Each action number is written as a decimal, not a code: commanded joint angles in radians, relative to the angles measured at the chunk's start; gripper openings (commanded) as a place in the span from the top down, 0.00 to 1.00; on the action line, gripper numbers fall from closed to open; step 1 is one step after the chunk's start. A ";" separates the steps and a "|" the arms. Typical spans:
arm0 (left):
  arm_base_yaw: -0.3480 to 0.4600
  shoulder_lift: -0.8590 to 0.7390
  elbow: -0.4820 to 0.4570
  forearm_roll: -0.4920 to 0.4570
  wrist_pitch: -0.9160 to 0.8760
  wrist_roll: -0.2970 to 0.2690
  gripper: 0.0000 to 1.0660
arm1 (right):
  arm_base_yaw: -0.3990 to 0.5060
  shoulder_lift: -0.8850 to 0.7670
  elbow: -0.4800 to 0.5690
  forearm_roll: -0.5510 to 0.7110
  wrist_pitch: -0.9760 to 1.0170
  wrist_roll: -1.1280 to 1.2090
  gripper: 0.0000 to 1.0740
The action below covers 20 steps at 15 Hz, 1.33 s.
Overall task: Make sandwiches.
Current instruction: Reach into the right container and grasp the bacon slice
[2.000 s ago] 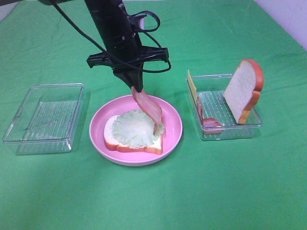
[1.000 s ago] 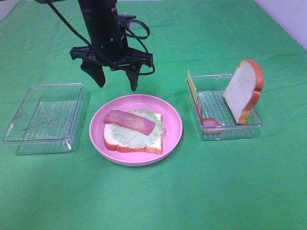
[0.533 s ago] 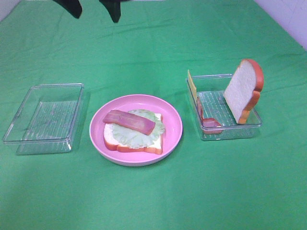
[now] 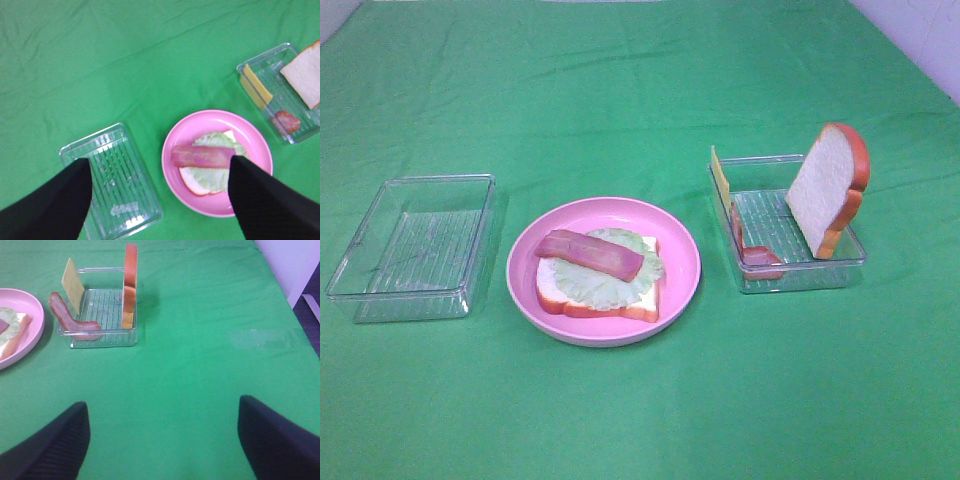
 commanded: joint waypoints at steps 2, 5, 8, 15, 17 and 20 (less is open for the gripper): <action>-0.001 -0.192 0.256 0.018 0.063 0.000 0.32 | -0.004 -0.014 0.004 -0.004 -0.011 -0.012 0.28; -0.001 -0.324 0.449 0.019 0.063 0.000 0.32 | -0.004 -0.014 0.004 -0.004 -0.011 -0.012 0.28; -0.001 -0.501 0.667 0.019 0.063 0.000 0.32 | -0.004 -0.014 0.004 -0.004 -0.011 -0.012 0.28; -0.001 -1.010 1.019 0.019 0.040 0.033 0.32 | -0.004 0.026 -0.006 -0.008 -0.028 -0.012 0.29; -0.001 -1.236 1.104 0.019 0.015 0.091 0.32 | -0.004 0.147 -0.044 -0.007 -0.129 -0.012 0.29; -0.001 -1.399 1.174 0.015 -0.006 0.101 0.32 | -0.004 0.316 -0.091 -0.004 -0.235 -0.012 0.29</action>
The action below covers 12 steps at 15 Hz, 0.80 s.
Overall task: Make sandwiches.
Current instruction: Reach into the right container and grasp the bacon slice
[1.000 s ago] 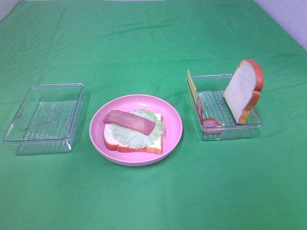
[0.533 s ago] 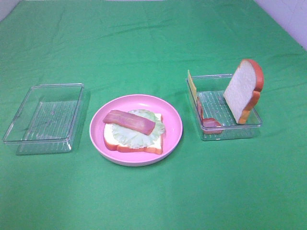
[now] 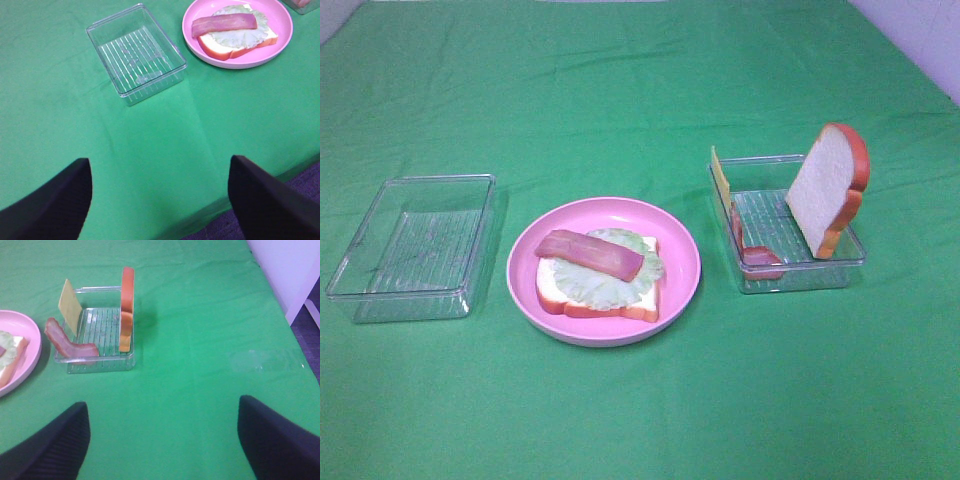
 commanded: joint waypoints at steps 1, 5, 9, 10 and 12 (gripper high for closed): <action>-0.001 -0.128 0.054 -0.003 -0.007 0.007 0.32 | -0.004 0.156 -0.061 -0.004 -0.099 -0.012 0.29; -0.001 -0.224 0.154 -0.022 -0.037 0.007 0.32 | -0.004 0.588 -0.218 -0.004 -0.145 -0.016 0.29; -0.001 -0.226 0.198 -0.035 -0.183 0.015 0.32 | -0.003 0.957 -0.448 0.067 -0.070 -0.046 0.29; -0.001 -0.226 0.198 -0.038 -0.183 0.014 0.32 | -0.002 1.010 -0.485 0.084 -0.052 -0.064 0.29; -0.001 -0.226 0.199 -0.088 -0.181 0.015 0.32 | -0.002 1.149 -0.582 0.158 -0.002 -0.125 0.29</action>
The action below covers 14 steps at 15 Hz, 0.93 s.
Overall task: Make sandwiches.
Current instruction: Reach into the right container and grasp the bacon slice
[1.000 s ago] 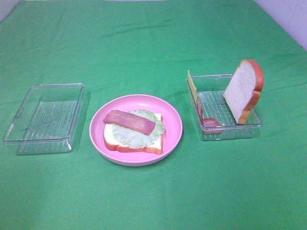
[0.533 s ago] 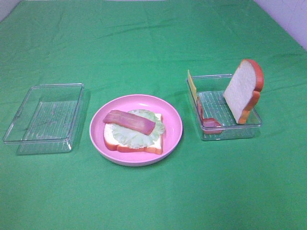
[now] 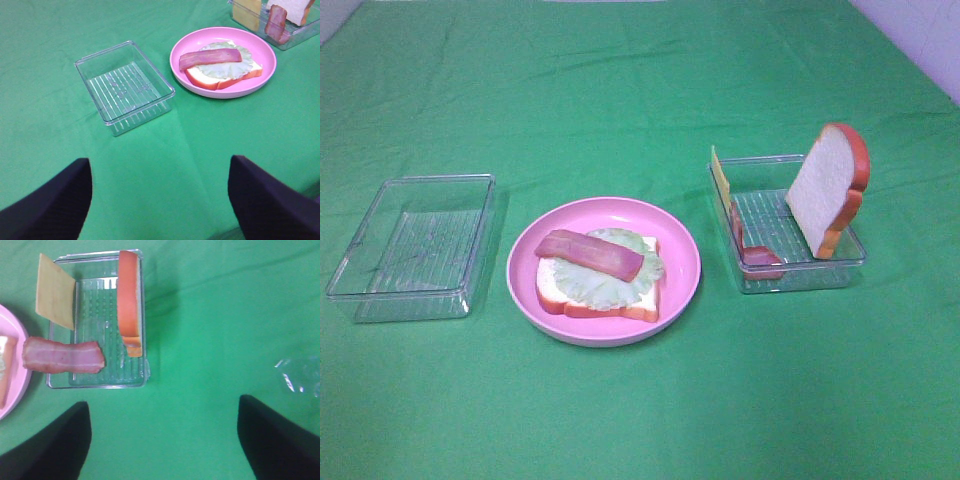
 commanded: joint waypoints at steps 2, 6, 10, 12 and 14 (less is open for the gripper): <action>-0.001 -0.019 0.002 -0.049 -0.014 0.003 0.32 | 0.036 0.199 -0.153 0.095 0.097 -0.057 0.29; -0.001 -0.019 0.002 -0.046 -0.014 0.010 0.32 | 0.261 0.329 -0.248 0.054 0.108 0.085 0.30; -0.001 -0.019 0.002 -0.046 -0.014 0.010 0.32 | 0.397 0.472 -0.348 0.021 0.166 0.202 0.41; -0.001 -0.019 0.002 -0.046 -0.014 0.010 0.32 | 0.428 0.569 -0.411 0.007 0.193 0.231 0.42; -0.001 -0.019 0.002 -0.046 -0.014 0.010 0.32 | 0.427 0.673 -0.493 -0.031 0.237 0.256 0.42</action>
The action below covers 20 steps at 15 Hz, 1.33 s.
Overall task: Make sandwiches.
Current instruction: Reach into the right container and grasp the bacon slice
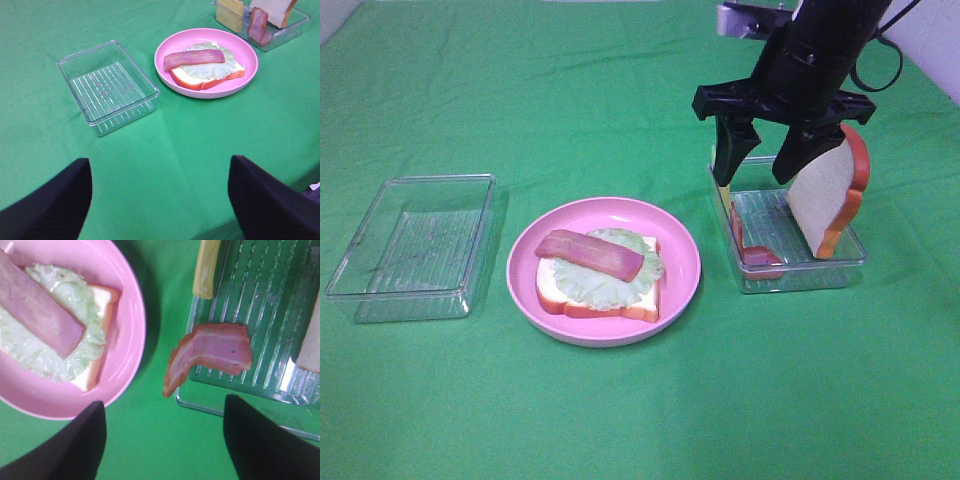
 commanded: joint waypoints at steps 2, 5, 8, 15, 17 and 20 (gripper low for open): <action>-0.001 -0.019 0.002 -0.005 -0.011 0.002 0.32 | -0.001 0.108 -0.077 -0.068 0.032 0.038 0.42; -0.001 -0.019 0.002 -0.005 -0.011 0.002 0.32 | -0.001 0.161 -0.084 -0.070 0.024 0.038 0.42; -0.001 -0.019 0.002 -0.005 -0.011 0.002 0.32 | -0.001 0.202 -0.084 -0.069 0.009 0.038 0.46; -0.001 -0.019 0.002 -0.005 -0.011 0.002 0.32 | -0.001 0.210 -0.084 -0.061 -0.013 0.038 0.91; -0.001 -0.019 0.002 -0.005 -0.011 0.002 0.32 | -0.001 0.210 -0.084 -0.061 0.009 0.038 1.00; -0.001 -0.019 0.002 -0.005 -0.011 0.002 0.32 | -0.001 0.199 -0.116 -0.059 0.051 0.031 1.00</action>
